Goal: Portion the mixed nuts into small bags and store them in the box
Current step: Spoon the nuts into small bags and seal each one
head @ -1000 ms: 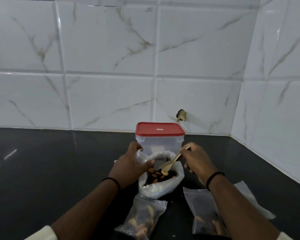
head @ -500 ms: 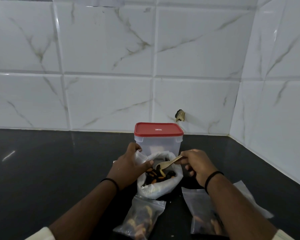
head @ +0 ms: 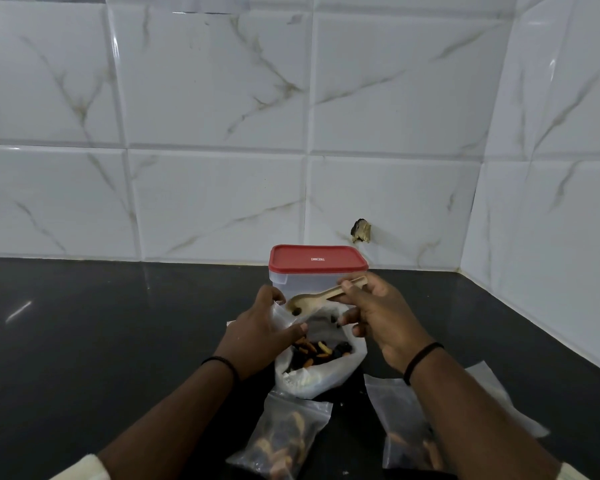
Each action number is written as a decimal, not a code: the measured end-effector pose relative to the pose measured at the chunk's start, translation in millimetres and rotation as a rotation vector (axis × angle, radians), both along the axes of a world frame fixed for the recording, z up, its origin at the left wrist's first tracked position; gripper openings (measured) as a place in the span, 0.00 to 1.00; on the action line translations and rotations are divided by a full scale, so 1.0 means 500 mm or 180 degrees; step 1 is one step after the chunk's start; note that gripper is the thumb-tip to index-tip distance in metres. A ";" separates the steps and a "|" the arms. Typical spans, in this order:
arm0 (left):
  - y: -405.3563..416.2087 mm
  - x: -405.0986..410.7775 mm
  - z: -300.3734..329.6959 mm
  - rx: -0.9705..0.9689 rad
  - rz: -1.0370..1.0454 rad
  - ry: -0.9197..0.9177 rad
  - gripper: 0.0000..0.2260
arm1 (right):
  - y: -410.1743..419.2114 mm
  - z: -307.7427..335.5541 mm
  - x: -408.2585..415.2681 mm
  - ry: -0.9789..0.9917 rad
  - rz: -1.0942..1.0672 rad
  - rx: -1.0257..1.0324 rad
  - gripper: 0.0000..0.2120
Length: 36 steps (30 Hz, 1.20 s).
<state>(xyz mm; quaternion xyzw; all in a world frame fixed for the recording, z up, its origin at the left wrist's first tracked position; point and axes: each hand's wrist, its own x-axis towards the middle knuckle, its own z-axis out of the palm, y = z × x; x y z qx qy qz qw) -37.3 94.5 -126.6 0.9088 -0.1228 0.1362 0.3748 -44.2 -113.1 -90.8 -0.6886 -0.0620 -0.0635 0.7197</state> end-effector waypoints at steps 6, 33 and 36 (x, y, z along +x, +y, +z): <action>-0.001 0.001 0.000 -0.0069 -0.0021 -0.0055 0.23 | 0.009 0.017 -0.027 -0.0414 0.0697 -0.0281 0.06; -0.002 0.006 -0.006 -0.0022 -0.0003 -0.0065 0.23 | -0.020 -0.019 0.014 0.0650 -0.0625 -0.1138 0.09; -0.001 0.005 -0.006 -0.0019 0.0003 -0.0064 0.22 | -0.023 -0.017 0.014 0.0626 -0.0841 -0.1044 0.09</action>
